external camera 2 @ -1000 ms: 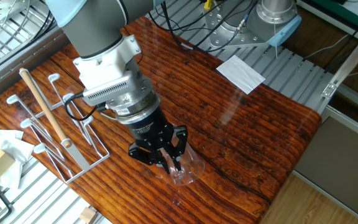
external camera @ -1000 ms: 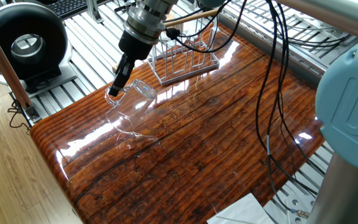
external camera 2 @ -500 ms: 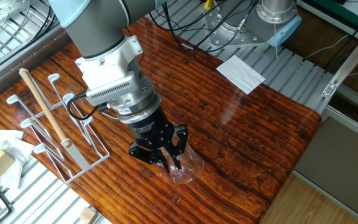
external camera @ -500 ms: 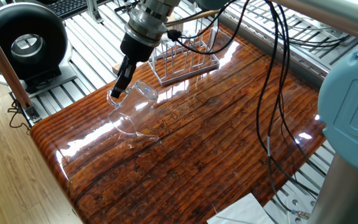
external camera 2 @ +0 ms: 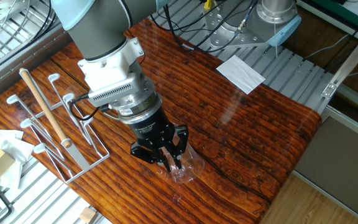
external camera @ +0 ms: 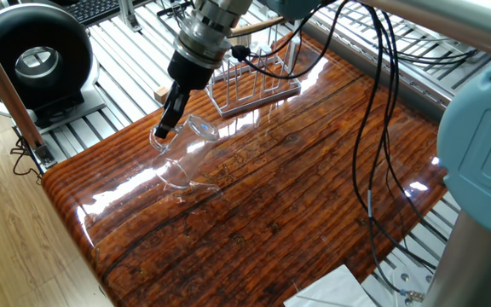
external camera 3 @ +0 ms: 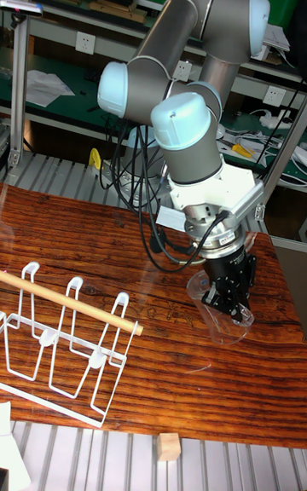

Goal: Take the cup off the cup rack

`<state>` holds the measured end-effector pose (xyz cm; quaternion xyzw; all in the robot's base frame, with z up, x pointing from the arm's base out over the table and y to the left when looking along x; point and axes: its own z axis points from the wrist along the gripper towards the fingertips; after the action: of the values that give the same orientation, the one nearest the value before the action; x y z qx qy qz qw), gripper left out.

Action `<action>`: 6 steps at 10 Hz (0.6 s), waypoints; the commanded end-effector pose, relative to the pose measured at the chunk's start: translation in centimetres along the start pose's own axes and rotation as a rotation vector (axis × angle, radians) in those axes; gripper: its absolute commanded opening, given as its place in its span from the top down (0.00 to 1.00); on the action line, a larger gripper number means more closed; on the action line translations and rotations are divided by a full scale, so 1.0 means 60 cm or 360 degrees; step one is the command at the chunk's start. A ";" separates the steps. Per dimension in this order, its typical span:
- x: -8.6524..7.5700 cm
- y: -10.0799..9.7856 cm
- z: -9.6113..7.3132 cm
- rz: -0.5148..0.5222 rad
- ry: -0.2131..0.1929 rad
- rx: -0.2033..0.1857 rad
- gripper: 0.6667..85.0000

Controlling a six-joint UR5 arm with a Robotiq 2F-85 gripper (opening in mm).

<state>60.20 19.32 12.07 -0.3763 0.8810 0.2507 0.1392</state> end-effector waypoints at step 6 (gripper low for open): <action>0.004 -0.012 0.011 -0.0020 -0.0026 0.0021 0.69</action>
<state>60.28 19.14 11.28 -0.3793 0.8801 0.2469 0.1437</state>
